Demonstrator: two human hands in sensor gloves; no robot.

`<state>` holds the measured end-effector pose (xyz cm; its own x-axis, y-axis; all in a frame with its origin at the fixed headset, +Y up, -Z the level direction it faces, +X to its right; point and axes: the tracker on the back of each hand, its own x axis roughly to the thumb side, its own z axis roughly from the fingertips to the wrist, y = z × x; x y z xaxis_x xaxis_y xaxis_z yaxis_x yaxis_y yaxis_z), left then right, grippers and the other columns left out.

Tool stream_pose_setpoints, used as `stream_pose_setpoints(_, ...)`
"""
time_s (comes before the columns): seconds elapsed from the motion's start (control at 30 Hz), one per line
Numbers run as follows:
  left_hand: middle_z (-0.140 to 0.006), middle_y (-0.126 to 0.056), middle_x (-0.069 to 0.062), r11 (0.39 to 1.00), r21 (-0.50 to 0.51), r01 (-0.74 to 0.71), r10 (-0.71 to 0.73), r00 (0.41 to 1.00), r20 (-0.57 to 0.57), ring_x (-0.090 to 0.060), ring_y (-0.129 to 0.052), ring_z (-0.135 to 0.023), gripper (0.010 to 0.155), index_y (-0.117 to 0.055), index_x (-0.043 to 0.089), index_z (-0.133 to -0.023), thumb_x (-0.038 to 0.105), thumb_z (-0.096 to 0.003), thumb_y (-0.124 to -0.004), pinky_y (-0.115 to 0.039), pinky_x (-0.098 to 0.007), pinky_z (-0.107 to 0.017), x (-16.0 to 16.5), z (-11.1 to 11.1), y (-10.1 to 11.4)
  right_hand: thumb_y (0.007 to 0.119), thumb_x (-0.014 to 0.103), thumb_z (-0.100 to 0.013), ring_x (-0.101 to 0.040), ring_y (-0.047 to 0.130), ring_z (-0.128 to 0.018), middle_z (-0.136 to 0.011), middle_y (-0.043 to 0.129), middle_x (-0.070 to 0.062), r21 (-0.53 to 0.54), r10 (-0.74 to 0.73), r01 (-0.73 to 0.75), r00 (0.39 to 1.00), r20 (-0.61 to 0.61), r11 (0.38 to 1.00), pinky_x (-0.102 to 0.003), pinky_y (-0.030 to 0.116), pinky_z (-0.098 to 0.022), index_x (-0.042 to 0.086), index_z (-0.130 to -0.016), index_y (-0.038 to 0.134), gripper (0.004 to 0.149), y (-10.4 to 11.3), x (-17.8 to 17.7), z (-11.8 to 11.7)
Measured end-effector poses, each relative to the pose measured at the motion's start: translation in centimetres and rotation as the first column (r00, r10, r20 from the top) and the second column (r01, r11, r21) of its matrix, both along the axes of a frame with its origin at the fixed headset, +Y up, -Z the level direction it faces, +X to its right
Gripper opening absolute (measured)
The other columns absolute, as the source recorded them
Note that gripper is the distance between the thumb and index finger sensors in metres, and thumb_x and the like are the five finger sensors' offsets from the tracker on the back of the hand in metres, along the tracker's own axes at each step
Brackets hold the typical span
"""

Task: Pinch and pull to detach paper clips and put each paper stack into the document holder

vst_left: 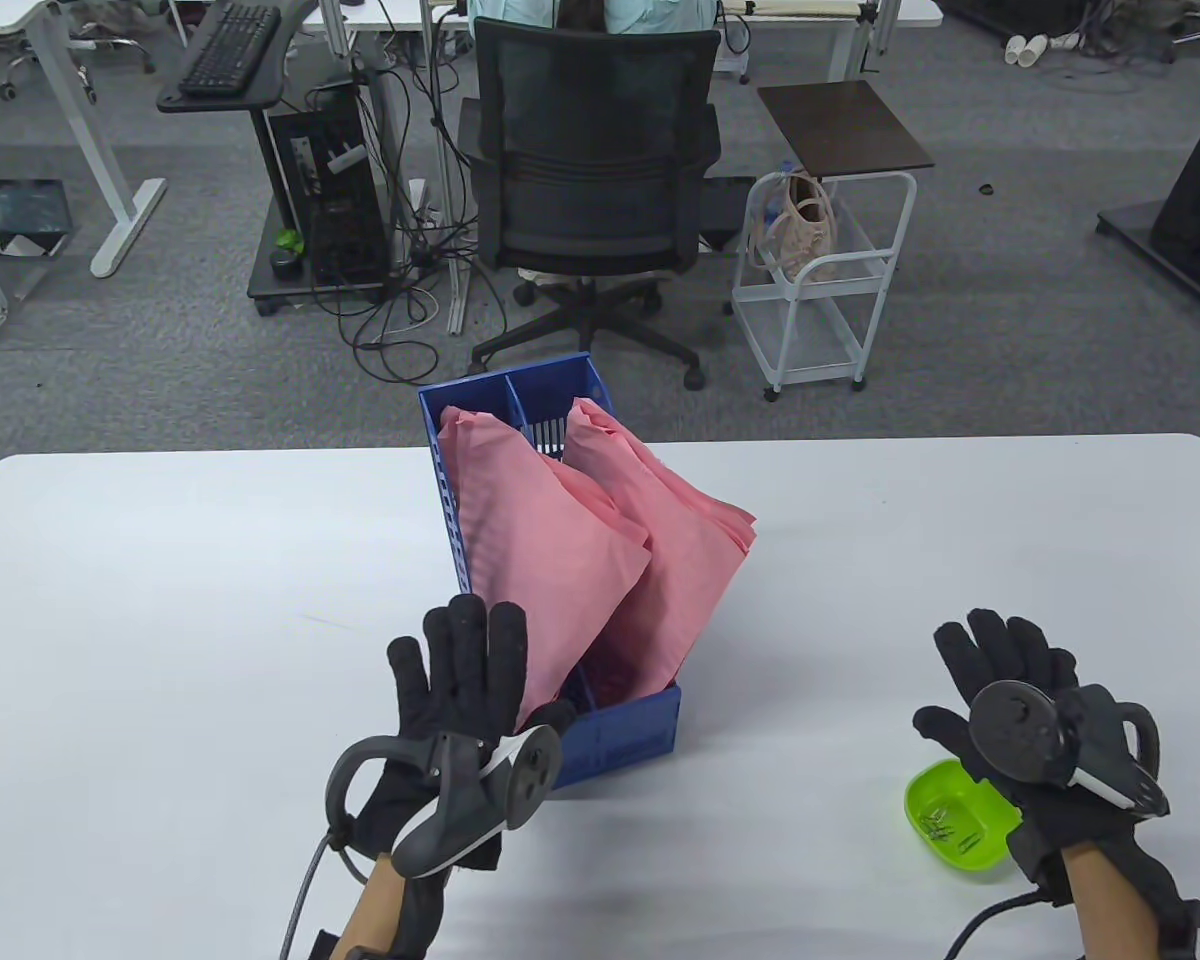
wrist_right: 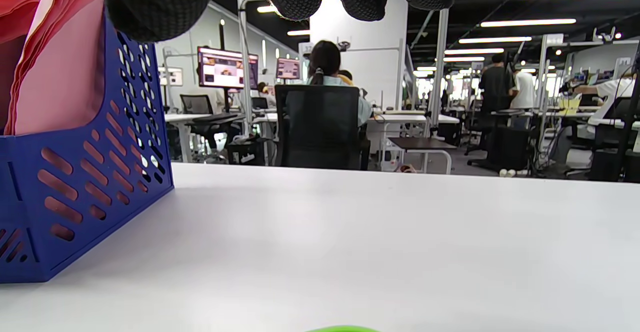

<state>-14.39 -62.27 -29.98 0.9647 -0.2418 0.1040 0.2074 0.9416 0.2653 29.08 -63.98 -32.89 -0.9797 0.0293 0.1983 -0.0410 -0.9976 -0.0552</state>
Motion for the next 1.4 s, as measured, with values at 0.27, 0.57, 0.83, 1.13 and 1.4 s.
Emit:
stream_pose_setpoints(0.27,-0.123,-0.009,-0.024,1.000,0.030,-0.002,0.003,1.000,-0.017,-0.049,-0.020,-0.117,0.090,-0.002,0.013,-0.118,0.063,-0.0520,-0.036,-0.018,-0.066,-0.078,-3.2,-1.2,-2.2,0.059,0.054,-0.055,-0.062,0.025,-0.109,-0.123,0.023,-0.032,0.105,0.076,-0.072,0.996,-0.035,0.992,-0.070,0.029,-0.078,0.013,-0.118,0.025,0.082,0.5,-1.1,0.8)
stream_pose_setpoints(0.57,-0.119,0.005,-0.024,0.987,0.036,0.154,-0.154,0.988,-0.012,-0.052,-0.006,-0.112,0.091,0.010,0.014,-0.114,0.064,-0.0510,-0.033,-0.013,-0.075,-0.072,-4.3,-1.7,-5.3,0.058,0.054,-0.055,-0.062,0.016,-0.109,-0.123,0.016,-0.032,0.188,0.134,-0.127,0.991,-0.026,0.974,-0.071,0.021,-0.078,0.014,-0.117,0.021,0.083,-0.8,-1.9,1.3)
stream_pose_setpoints(0.83,-0.118,0.010,-0.024,0.994,-0.069,0.087,-0.086,0.996,0.004,-0.055,0.001,-0.109,0.092,0.013,0.014,-0.112,0.065,-0.0493,-0.030,-0.012,-0.081,-0.068,-5.1,-1.5,-6.1,0.056,0.056,-0.055,-0.061,0.002,-0.107,-0.121,0.004,-0.031,0.165,0.153,-0.149,0.988,-0.008,0.975,-0.072,0.009,-0.076,0.017,-0.116,0.013,0.084,-2.6,-1.7,1.3)
stream_pose_setpoints(1.13,-0.117,0.010,-0.025,0.988,-0.079,0.130,-0.130,0.991,0.005,-0.056,0.002,-0.107,0.092,0.013,0.012,-0.112,0.065,-0.0494,-0.030,-0.012,-0.081,-0.067,-5.0,-1.3,-6.3,0.057,0.055,-0.055,-0.060,0.001,-0.107,-0.121,0.004,-0.031,0.120,0.158,-0.159,0.987,0.023,0.980,-0.072,0.007,-0.075,0.018,-0.116,0.014,0.083,-3.5,-1.0,1.5)
stream_pose_setpoints(1.4,-0.118,0.009,-0.025,0.989,-0.075,0.131,-0.132,0.991,-0.001,-0.056,0.002,-0.107,0.092,0.012,0.012,-0.112,0.065,-0.0494,-0.030,-0.013,-0.081,-0.067,-5.2,-1.2,-6.3,0.057,0.055,-0.055,-0.061,0.002,-0.107,-0.121,0.005,-0.031,0.101,0.168,-0.169,0.986,0.022,0.980,-0.072,0.008,-0.075,0.017,-0.116,0.015,0.083,-3.5,-1.2,1.6)
